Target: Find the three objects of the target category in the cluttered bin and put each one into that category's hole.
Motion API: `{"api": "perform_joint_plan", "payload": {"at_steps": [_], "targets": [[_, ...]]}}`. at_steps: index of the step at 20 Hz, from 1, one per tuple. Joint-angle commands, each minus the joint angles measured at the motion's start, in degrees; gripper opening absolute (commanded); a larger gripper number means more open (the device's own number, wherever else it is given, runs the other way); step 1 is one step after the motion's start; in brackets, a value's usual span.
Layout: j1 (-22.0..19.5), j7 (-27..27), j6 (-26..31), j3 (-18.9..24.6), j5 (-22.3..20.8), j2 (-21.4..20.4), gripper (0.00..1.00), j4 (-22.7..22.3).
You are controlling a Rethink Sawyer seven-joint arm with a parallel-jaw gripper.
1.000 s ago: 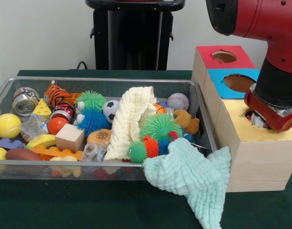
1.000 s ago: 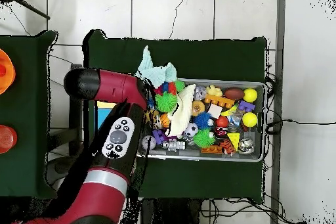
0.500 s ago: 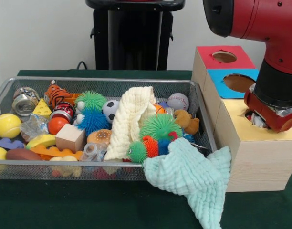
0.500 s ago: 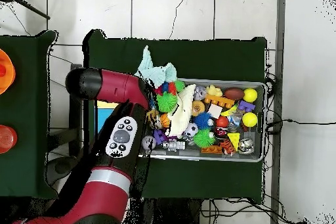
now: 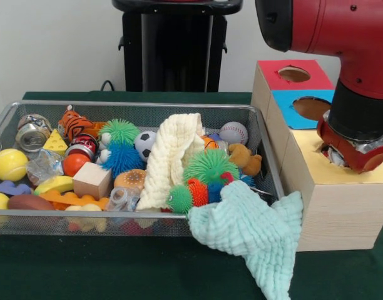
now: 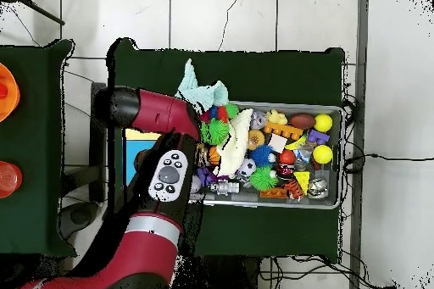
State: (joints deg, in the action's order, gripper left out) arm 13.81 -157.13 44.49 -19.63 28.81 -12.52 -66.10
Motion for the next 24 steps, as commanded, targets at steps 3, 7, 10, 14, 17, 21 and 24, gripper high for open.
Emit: {"api": "perform_joint_plan", "payload": {"at_steps": [3,7,10,14,17,21,24], "targets": [[-4.18,1.23,-5.9,3.9,-5.37,0.82,1.0,-8.37],[-3.5,1.09,-6.15,2.28,-6.54,-1.25,1.0,-9.01],[-2.91,0.99,-2.21,0.45,-8.09,-3.55,1.0,-8.25],[-2.74,0.35,2.29,-0.93,-9.75,-7.1,1.0,-7.67],[-3.16,-0.16,5.16,-0.93,-10.56,-9.06,1.0,-7.06],[-3.12,-1.02,7.95,-0.73,-10.93,-10.79,1.0,-6.38],[-2.41,-2.53,8.35,-0.99,-11.39,-11.4,1.0,-6.0]]}}
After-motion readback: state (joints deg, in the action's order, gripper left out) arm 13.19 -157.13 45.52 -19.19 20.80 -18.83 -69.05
